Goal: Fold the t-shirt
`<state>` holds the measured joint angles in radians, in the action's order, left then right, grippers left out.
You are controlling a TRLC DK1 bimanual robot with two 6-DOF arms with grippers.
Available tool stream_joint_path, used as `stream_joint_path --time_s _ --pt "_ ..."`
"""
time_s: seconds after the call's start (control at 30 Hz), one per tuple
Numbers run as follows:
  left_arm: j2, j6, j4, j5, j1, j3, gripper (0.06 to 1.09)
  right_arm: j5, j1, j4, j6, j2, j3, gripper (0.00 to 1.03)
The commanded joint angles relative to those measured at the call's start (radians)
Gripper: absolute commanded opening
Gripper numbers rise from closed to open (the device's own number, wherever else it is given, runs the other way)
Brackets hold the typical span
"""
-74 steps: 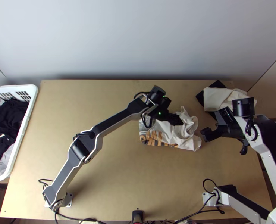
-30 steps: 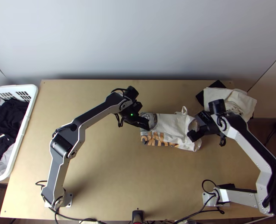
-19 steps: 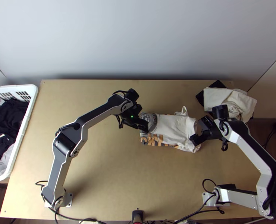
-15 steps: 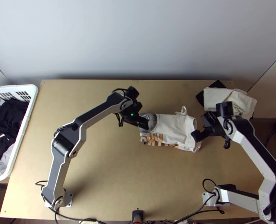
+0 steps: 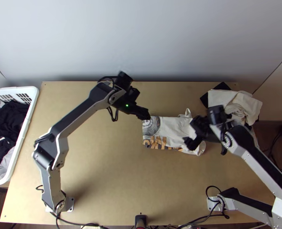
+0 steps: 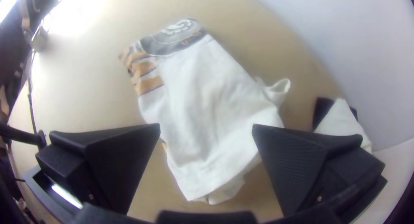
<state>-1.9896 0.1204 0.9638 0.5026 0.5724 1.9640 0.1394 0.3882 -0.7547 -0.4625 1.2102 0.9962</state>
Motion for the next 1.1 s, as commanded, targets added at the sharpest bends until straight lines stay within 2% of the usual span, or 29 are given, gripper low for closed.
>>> stream_joint_path --time_s 0.0,0.23,0.57,0.8,1.07 --pt "0.104 -0.011 0.016 -0.013 -0.032 -0.045 1.05 -0.135 0.229 0.187 -0.103 -0.02 -0.142 0.99" --pt "0.178 -0.018 0.019 -0.033 -0.057 -0.111 1.05 -0.181 0.304 0.365 -0.162 -0.012 -0.258 0.99" --pt "0.23 -0.018 0.021 -0.035 -0.092 -0.157 1.05 -0.236 0.379 0.453 -0.186 0.012 -0.369 0.99" --pt "0.23 -0.027 0.021 -0.033 -0.098 -0.162 1.05 -0.297 0.38 0.595 -0.243 0.065 -0.435 0.99" --pt "0.222 -0.036 0.019 -0.033 -0.108 -0.163 1.05 -0.324 0.357 0.677 -0.263 0.132 -0.439 0.99"
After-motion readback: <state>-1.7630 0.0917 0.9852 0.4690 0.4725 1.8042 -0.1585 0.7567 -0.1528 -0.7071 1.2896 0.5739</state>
